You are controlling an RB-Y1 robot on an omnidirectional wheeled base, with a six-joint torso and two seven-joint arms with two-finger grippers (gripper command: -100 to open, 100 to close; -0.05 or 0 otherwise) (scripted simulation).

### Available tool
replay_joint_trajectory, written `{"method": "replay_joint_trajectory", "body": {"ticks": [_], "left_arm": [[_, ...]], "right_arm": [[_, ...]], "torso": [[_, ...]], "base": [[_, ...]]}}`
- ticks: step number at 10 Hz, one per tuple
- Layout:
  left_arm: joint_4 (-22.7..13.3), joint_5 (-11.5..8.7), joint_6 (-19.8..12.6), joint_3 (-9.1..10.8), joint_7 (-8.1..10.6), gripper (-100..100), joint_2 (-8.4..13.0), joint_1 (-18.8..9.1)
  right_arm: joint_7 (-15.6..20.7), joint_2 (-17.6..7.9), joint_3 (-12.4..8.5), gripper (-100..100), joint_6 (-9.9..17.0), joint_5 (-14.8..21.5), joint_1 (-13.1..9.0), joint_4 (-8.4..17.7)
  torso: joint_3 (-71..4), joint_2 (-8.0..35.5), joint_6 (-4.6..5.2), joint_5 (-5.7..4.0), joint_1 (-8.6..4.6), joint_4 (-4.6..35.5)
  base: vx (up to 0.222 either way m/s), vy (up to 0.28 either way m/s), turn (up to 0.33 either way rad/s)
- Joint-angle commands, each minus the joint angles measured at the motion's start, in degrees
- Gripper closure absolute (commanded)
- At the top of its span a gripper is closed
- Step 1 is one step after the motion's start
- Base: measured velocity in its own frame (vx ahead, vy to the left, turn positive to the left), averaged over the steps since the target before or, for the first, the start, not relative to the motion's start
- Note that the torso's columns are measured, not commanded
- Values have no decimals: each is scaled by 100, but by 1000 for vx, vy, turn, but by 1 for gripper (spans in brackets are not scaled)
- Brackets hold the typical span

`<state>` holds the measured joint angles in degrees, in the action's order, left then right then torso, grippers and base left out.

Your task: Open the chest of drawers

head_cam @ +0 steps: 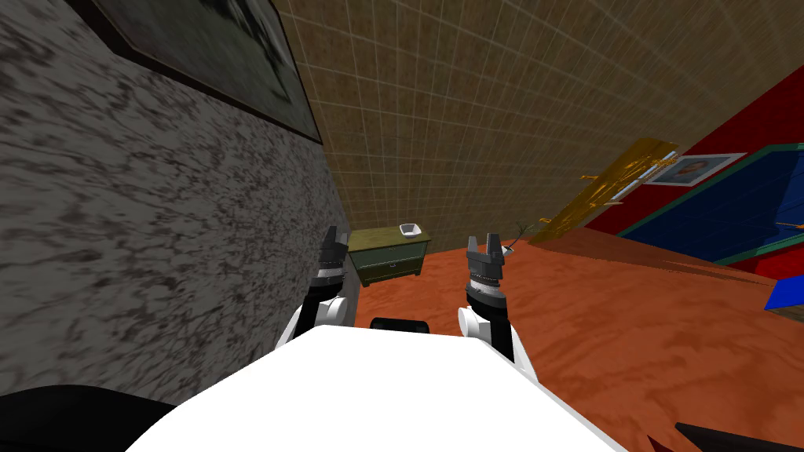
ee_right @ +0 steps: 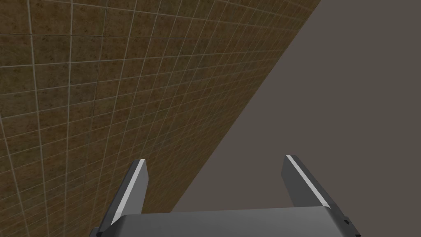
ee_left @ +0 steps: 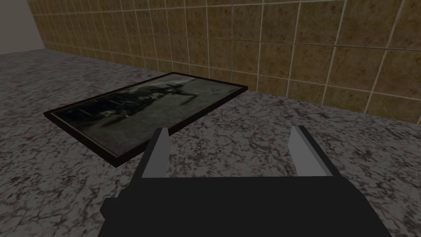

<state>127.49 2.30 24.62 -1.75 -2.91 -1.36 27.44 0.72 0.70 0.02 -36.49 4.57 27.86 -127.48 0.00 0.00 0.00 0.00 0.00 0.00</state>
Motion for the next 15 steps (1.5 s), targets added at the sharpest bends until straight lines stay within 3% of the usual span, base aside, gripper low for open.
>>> {"method": "replay_joint_trajectory", "body": {"ticks": [1, 9, 10, 12, 15], "left_arm": [[0, 0, 0, 0, 0, 0, 0, 0], [2, 0, 1, 0, 0, 0, 0, 0], [-90, -2, 49, 12, -1, -100, 242, -23], [-297, -6, 158, 37, -2, -100, 552, -74], [-774, -15, 407, 97, -5, -100, 874, -192]], "right_arm": [[0, 0, 0, 0, 0, 0, 0, 0], [0, 0, 0, 0, -1, 0, 0, -2], [0, 0, 0, 0, -1, 0, 0, -2], [0, 0, 0, 0, 0, 0, 1, 1], [0, 0, 0, 0, 0, 0, 1, 1]], "torso": [[-467, 232, 0, 0, 0, 235], [-7073, 3539, 0, 0, 0, 3537], [-7919, 3962, 0, 0, 0, 3960], [-8430, 4200, 0, 0, -1, 4203], [-8459, 4224, 0, -1, -5, 4227]], "base": [[0, 0, 0], [0, 0, 0], [19, -8, 5], [41, -16, 8], [64, -35, 12]]}}
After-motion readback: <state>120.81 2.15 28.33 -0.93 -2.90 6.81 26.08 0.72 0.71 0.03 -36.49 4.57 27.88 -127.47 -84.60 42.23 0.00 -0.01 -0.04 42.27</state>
